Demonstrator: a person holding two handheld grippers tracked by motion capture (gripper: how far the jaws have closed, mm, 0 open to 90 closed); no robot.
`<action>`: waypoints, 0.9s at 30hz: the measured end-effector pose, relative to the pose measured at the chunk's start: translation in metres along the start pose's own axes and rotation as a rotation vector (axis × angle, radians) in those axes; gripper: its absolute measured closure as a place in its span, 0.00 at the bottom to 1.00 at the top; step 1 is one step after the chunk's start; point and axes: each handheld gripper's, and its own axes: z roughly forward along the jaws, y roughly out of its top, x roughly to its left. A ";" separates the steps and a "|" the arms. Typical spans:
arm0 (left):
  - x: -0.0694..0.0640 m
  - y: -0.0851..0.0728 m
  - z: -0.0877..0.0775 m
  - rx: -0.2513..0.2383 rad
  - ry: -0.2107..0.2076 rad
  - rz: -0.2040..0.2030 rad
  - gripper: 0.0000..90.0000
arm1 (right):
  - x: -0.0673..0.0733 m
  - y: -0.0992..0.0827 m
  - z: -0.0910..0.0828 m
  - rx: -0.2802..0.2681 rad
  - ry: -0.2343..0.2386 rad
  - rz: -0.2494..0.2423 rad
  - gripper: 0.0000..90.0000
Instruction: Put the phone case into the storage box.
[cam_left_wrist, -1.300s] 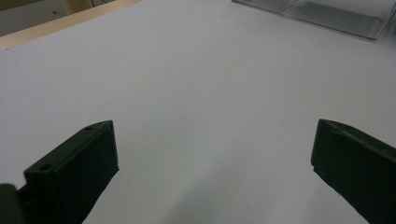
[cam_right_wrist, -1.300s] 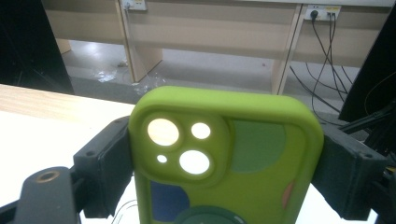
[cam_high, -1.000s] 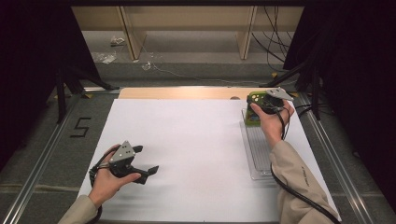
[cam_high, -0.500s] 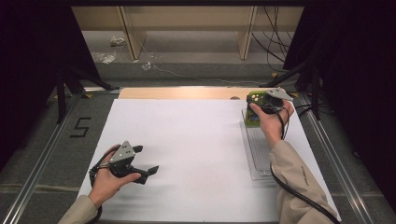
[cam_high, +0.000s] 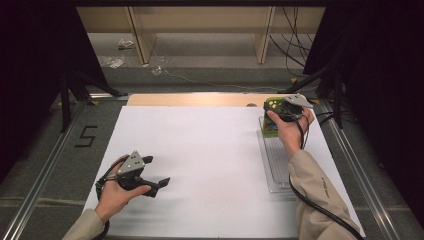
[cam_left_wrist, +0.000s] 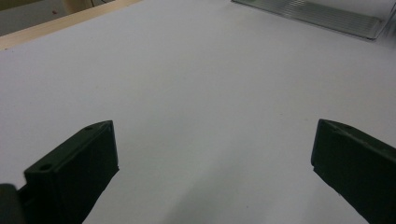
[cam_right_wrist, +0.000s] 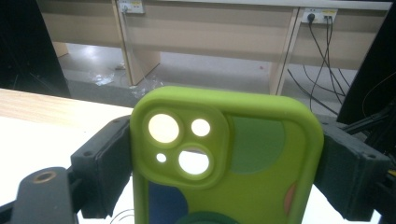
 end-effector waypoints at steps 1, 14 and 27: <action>0.000 0.000 0.000 0.000 0.000 0.000 0.00 | 0.000 0.000 0.000 0.000 -0.001 -0.003 0.17; 0.000 0.000 0.000 -0.001 -0.002 -0.001 0.00 | 0.000 -0.002 0.002 0.008 -0.009 -0.024 0.08; 0.000 0.000 0.000 -0.001 -0.001 0.000 0.00 | 0.000 -0.001 0.002 0.004 0.013 -0.022 0.06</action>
